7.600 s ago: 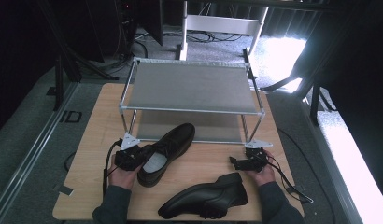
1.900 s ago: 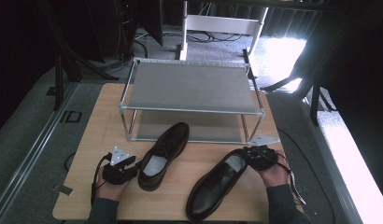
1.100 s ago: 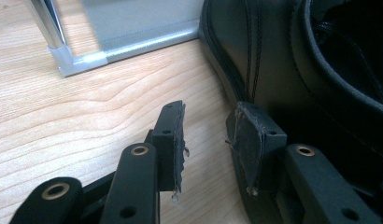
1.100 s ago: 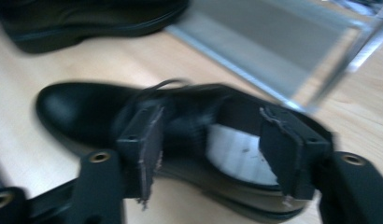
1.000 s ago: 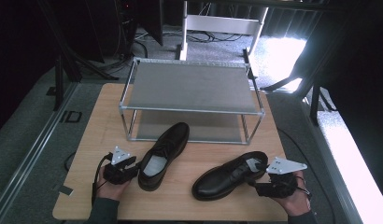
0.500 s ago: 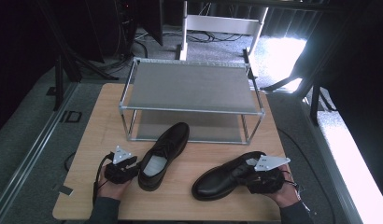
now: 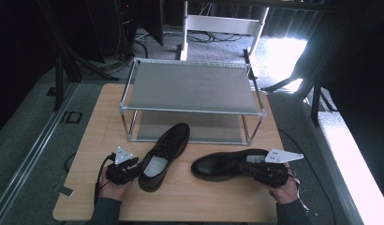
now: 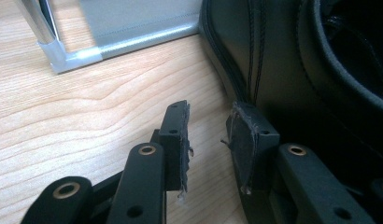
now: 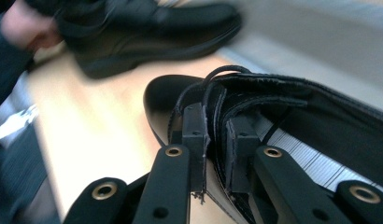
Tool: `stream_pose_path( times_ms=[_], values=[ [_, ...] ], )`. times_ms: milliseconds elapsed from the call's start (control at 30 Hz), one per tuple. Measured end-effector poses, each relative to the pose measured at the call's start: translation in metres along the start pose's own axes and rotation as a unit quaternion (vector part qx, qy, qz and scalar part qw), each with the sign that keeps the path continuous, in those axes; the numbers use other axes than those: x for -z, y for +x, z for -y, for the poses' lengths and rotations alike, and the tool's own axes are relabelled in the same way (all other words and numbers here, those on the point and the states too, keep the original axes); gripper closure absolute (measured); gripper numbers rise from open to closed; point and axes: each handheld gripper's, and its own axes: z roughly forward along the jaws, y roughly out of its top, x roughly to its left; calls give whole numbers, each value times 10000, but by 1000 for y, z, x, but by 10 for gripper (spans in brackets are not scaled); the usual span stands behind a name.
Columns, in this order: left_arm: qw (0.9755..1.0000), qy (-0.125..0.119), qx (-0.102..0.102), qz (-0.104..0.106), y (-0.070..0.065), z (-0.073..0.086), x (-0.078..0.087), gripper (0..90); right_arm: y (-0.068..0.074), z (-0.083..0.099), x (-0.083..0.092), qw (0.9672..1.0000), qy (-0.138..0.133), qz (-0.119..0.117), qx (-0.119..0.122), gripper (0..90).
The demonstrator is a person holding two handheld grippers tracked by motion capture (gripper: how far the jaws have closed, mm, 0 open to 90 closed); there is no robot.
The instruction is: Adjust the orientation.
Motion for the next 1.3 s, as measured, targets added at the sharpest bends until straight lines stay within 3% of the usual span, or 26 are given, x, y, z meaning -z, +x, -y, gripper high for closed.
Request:
stream_pose_path(
  times_ms=[33, 67, 167, 200, 267, 300, 333, 367, 400, 433, 500, 600, 667, 733, 833, 933, 967, 1033, 1100, 1200, 1267, 1300],
  values=[
    [10000, -1, -6, 4, -1, 0, 0, 682, -7, -4, -1, 9991, -216, 208, -305, 821],
    [10000, -1, -6, 4, -1, 0, 0, 687, -9, -6, -3, 9981, -298, 314, -433, 821],
    [10000, 10, -55, 10, -1, 0, 0, 697, -12, -8, -9, 9962, -373, 516, -603, 821],
    [10000, 12, -67, 21, -2, -1, 0, 701, -14, -9, -17, 9933, -431, 712, -795, 821],
    [10000, 16, -68, 29, -2, -1, 0, 708, -17, -8, -24, 9884, -519, 885, -1120, 821],
    [10000, 16, -68, 29, -2, -1, 0, 710, -17, -8, -24, 9884, -519, 885, -1120, 821],
    [10000, 24, -69, 50, -3, -1, 0, 712, -19, -7, -29, 9819, -676, 978, -1473, 823],
    [9999, 41, -62, 98, -3, -1, 0, 712, -19, -7, -29, 9819, -676, 978, -1473, 823],
    [9995, 100, -103, 277, -5, -1, -3, 711, -20, -7, -34, 9754, -749, 1062, -1779, 822],
    [9995, 100, -103, 277, -5, -1, -3, 711, -20, -7, -34, 9754, -749, 1062, -1779, 822],
    [9987, 164, -290, 392, -14, -2, -6, 711, -16, -3, -43, 9708, -611, 1301, -1922, 818],
    [9980, 182, -418, 448, -22, -3, -7, 712, -11, 3, -46, 9699, -563, 1418, -1895, 766],
    [9980, 168, -421, 447, -22, -3, -7, 711, -9, 4, -45, 9716, -326, 1560, -1748, 662],
    [9979, 171, -414, 472, -18, -4, -8, 686, -9, 5, -42, 9758, -108, 1457, -1630, 585],
    [9985, 43, -290, 453, -12, -10, -11, 660, -2, 5, -31, 9823, 40, 1430, -1211, 522],
    [9988, -36, -290, 392, -9, -19, -16, 660, 3, 3, -16, 9842, -8, 1527, -899, 507],
    [9988, -16, -332, 365, -7, -23, -21, 660, 3, 3, -12, 9841, -30, 1579, -818, 510],
    [9988, 15, -300, 390, -4, -28, -29, 660, 2, 0, 0, 9751, -64, 2119, -654, 529],
    [9988, 67, -198, 439, -2, -33, -38, 665, -5, -2, 7, 9705, -75, 2304, -702, 533],
    [9989, 98, -189, 422, 0, -37, -46, 688, -15, -4, 10, 9702, -19, 2299, -761, 523],
    [9989, 94, -163, 437, 2, -41, -52, 702, -27, -2, 8, 9678, 91, 2386, -795, 514],
    [9988, 98, -169, 444, 1, -42, -53, 730, -33, -1, 5, 9687, 162, 2352, -776, 511]
  ],
)
